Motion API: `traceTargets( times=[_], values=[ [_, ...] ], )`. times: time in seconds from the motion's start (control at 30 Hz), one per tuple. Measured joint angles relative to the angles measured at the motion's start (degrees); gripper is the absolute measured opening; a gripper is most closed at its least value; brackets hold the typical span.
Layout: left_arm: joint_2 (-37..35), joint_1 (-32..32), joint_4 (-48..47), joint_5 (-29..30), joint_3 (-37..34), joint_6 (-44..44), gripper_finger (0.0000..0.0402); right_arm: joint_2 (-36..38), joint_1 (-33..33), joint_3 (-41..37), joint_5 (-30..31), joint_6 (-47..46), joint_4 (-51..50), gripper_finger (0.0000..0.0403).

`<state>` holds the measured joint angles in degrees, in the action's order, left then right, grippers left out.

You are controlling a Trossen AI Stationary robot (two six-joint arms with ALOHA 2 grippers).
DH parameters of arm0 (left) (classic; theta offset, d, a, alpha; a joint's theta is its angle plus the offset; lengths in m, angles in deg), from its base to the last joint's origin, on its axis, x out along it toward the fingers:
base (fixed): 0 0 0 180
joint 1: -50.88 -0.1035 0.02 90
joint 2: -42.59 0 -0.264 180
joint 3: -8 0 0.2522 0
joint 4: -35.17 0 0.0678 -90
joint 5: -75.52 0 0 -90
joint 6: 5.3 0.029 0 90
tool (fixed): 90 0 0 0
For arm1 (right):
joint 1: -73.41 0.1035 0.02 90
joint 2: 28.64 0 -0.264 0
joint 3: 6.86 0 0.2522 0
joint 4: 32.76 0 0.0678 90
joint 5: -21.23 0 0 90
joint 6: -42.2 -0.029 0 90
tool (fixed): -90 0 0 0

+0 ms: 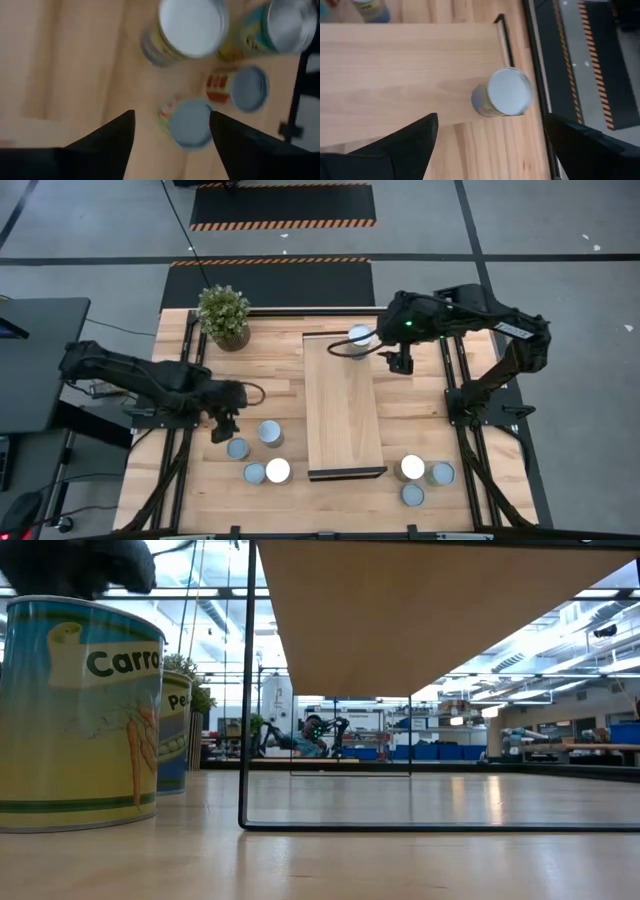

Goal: Pick and place cans onto a shelf
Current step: Put the large canned peas on the shelf

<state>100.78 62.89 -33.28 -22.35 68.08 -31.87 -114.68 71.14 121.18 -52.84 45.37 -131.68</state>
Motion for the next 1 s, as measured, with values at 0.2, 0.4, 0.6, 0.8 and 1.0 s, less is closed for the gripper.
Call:
traceTargets(
  times=[0.2, 0.4, 0.6, 0.8, 1.0],
  values=[
    [6.91, 1.85, 2.68, -5.56, -0.02, 2.1, 0.0345, 1.27, 0.49, 0.0, 0.74, -1.99, -0.3, 0.037],
    [10.93, 2.08, 7.25, -2.87, -0.04, -1.93, 0.0391, 1.27, 1.14, 0.0, 0.74, -1.69, -0.69, 0.037],
    [12.93, 4.5, 13.76, 4.43, -0.04, -4.46, 0.0383, 1.27, 1.13, 0.0, 0.75, -1.59, -0.68, 0.037],
    [13.18, 8.6, 16.38, 13.13, -0.06, -3.81, 0.0383, 1.27, 1.11, 0.0, 0.76, -1.47, -0.67, 0.037],
    [14.34, 10.66, 19.03, 16.7, -0.04, -4.5, 0.0383, 1.27, 1.11, 0.0, 0.74, -1.49, -0.63, 0.037]
  ],
)
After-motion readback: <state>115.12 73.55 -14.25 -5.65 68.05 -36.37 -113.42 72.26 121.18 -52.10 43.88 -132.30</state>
